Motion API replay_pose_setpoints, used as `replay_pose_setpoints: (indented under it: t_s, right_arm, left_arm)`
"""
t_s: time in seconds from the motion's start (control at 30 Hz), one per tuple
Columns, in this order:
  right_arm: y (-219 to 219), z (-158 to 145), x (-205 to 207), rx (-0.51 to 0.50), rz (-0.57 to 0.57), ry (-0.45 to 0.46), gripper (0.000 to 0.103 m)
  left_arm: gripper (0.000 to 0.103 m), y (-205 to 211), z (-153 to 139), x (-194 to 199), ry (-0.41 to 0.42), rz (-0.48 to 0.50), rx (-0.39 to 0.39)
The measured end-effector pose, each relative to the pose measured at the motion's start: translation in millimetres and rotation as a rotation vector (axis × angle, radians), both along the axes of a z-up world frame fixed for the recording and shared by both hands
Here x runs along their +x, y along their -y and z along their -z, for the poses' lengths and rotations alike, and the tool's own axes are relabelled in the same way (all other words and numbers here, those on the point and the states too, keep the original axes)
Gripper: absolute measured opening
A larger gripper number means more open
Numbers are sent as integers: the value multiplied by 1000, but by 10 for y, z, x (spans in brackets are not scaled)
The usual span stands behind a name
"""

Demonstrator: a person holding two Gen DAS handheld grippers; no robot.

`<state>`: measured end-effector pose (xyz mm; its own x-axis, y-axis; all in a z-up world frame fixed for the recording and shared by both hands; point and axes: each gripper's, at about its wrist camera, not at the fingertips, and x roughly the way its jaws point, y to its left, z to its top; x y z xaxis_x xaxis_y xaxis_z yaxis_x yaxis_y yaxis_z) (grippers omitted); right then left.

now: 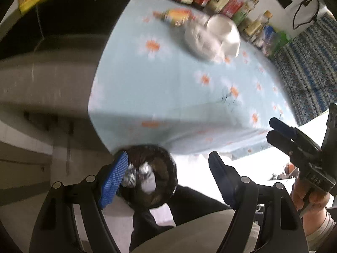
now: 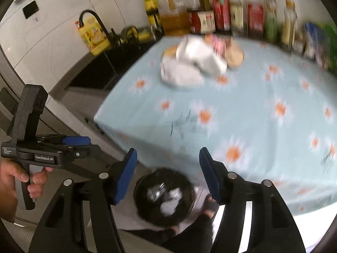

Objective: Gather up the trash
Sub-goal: 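Raise both tools from the bin back over the table, then grasp the white paper cup and napkin with the right tool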

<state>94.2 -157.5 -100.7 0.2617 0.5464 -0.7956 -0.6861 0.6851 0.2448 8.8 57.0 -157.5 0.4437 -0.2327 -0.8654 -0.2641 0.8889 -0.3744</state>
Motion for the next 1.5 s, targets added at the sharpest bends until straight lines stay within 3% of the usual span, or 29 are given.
replay_pose_setpoints:
  t_s: [0.4,0.73,0.97,1.17,1.23,1.5]
  right_arm:
    - [-202,-169,906,-43,-155,160,65]
    - [-529,30,1574,-83,-365,163,68]
    - [-744,270,1719,-108,-526,138,67]
    - [-850,386,1777,-132,-599,133,40]
    - [-861,406,1787,-138,-609,137,26]
    - [-791,309,1761,-95,-623,129,24]
  left_arm:
    - [77,-62,-361,515,60,-109,21]
    - [77,15,-390,809,39,-233,29]
    - [77,42,-327,900,9,-317,29]
    - [77,37,-288,933,-6,-376,22]
    - [77,43,-277,938,-9,-384,21]
    - [77,82,-269,1027,-17,-372,22]
